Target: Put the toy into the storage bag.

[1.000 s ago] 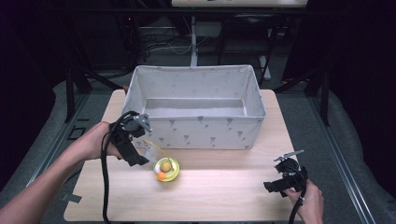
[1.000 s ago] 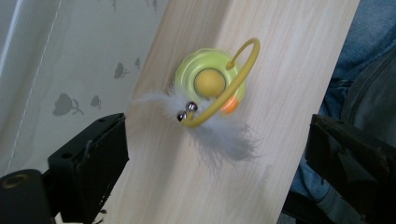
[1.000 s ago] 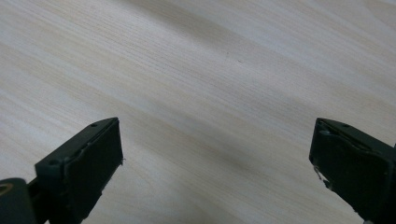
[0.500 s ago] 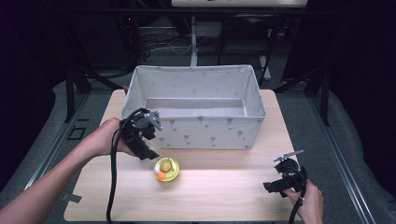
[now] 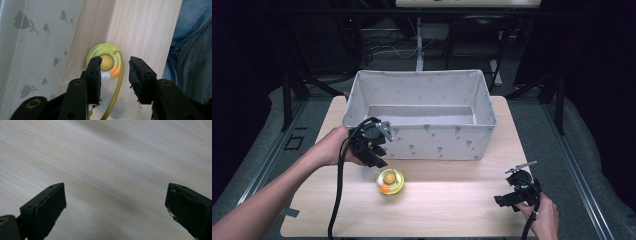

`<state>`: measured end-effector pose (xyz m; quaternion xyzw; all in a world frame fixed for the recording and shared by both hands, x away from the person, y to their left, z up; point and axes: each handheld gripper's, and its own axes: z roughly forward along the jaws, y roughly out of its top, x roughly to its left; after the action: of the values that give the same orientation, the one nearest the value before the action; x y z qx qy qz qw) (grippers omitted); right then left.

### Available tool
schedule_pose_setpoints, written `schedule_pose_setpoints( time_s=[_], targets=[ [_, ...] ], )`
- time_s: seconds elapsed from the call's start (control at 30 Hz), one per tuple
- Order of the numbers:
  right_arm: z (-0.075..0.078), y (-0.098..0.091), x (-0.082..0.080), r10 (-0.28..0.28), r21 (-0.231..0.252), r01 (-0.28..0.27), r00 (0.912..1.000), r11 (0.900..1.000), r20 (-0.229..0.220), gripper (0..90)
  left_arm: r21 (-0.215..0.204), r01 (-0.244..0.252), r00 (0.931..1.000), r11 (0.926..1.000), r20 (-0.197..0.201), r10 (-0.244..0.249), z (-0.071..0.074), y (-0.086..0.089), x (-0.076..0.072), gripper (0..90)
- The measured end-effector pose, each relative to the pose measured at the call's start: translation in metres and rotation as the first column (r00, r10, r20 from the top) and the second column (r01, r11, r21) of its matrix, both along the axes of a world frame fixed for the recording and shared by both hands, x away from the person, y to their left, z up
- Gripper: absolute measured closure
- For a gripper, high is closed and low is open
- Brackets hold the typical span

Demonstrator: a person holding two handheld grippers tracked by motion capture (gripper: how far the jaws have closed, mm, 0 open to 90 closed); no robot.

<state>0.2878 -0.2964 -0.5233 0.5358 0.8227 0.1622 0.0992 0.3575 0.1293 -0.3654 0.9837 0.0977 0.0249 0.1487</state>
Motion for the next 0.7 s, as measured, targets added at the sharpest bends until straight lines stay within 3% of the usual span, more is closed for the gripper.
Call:
schedule_pose_setpoints(
  time_s=[0.43,0.7],
  targets=[
    [-0.0003,0.0,-0.0003,-0.001,-0.008,0.001,1.0,1.0,-0.007,3.2,0.021,0.014,0.9998,0.9997,-0.015,-0.013,-0.0035,-0.0045,-0.0017,79.4],
    [-0.0009,-0.0001,-0.0001,0.006,-0.013,-0.006,0.9999,0.9999,-0.011,3.2,0.038,0.031,0.9995,0.9988,0.003,-0.031,-0.004,-0.007,-0.003,87.3]
  ],
)
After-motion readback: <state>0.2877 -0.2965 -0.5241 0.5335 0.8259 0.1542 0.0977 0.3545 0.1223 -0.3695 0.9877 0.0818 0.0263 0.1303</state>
